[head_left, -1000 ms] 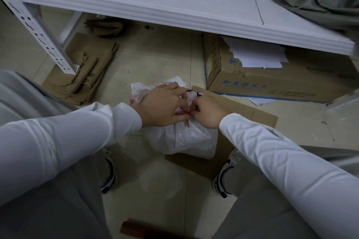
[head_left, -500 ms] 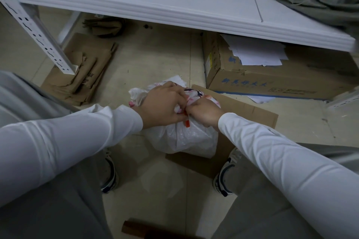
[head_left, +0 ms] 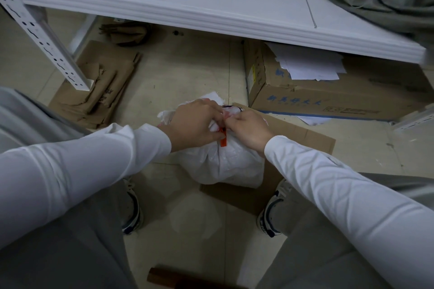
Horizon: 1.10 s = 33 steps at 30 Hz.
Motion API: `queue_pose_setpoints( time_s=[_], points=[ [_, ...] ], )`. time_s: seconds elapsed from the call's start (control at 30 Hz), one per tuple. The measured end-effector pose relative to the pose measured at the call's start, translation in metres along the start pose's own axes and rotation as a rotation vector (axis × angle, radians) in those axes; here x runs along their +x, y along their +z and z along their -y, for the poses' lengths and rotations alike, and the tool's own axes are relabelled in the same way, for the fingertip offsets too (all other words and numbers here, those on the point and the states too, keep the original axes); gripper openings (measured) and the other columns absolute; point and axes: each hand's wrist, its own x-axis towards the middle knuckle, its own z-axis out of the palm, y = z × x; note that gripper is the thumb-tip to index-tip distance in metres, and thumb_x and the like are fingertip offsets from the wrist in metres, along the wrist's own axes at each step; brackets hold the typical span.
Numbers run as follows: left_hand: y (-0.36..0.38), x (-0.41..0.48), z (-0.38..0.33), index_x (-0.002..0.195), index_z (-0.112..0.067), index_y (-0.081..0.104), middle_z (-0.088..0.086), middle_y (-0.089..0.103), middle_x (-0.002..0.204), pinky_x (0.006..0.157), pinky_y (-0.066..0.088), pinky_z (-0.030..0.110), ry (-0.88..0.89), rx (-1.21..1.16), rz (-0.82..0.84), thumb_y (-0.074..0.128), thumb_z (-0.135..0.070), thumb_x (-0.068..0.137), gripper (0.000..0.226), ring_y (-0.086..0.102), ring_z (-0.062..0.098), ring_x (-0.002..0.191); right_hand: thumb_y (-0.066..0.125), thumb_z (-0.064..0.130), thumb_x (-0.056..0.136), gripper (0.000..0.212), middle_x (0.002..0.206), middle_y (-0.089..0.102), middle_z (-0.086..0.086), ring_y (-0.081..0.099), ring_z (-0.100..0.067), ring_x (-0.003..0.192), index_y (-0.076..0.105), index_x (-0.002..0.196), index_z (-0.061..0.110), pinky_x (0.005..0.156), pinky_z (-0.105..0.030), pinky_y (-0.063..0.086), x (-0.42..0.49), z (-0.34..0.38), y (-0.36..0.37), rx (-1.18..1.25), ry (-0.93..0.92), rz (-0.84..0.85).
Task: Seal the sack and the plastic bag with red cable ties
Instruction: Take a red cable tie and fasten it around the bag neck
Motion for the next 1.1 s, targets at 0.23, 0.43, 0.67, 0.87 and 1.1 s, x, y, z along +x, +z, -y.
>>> queue_pose_setpoints(
  time_s=[0.23,0.43,0.67,0.87,1.1],
  points=[
    [-0.004,0.001,-0.001,0.093,-0.034,0.071,-0.004,0.064,0.115,0.085,0.048,0.032,-0.022,-0.042,0.094,0.07,-0.042,0.077,0.018,0.059,0.017,0.106,0.048,0.027,0.092,0.036,0.064,0.062,-0.002,0.055,-0.013,0.063,0.068,0.066,0.012,0.068,-0.025,0.041,0.017,-0.021,0.0,-0.383,-0.155,-0.011],
    [-0.002,0.001,-0.002,0.099,-0.032,0.073,-0.003,0.065,0.113,0.08,0.038,0.022,0.011,-0.013,0.136,0.069,-0.038,0.079,0.021,0.058,0.016,0.107,0.04,0.026,0.098,0.03,0.111,0.063,-0.009,0.058,-0.025,0.101,0.064,0.109,0.012,0.091,-0.034,0.045,0.014,-0.019,0.003,-0.856,-0.146,0.131],
    [-0.002,0.002,-0.006,0.1,-0.025,0.067,-0.001,0.064,0.106,0.079,0.049,0.032,-0.017,-0.001,0.07,0.068,-0.039,0.078,0.026,0.059,0.018,0.097,0.044,0.019,0.096,0.027,0.098,0.065,-0.012,0.058,-0.026,0.096,0.065,0.092,0.003,0.079,-0.03,0.041,0.019,-0.019,0.014,-0.393,0.014,0.12],
    [-0.002,0.004,-0.001,0.094,-0.034,0.07,-0.006,0.064,0.111,0.087,0.049,0.037,-0.046,-0.047,0.088,0.074,-0.04,0.073,0.022,0.057,0.016,0.105,0.049,0.019,0.095,0.03,0.089,0.07,-0.013,0.06,-0.024,0.085,0.073,0.09,0.002,0.077,-0.03,0.043,0.012,-0.025,0.024,-0.09,0.027,-0.063],
    [-0.001,0.002,0.004,0.093,-0.03,0.073,-0.008,0.068,0.1,0.081,0.053,0.04,0.023,-0.055,0.068,0.071,-0.038,0.075,0.02,0.06,0.015,0.099,0.056,0.016,0.093,0.044,0.05,0.044,0.004,0.041,-0.006,0.051,0.048,0.049,0.02,0.05,-0.011,0.033,0.007,-0.023,0.027,-0.069,-0.032,-0.089]
  ],
)
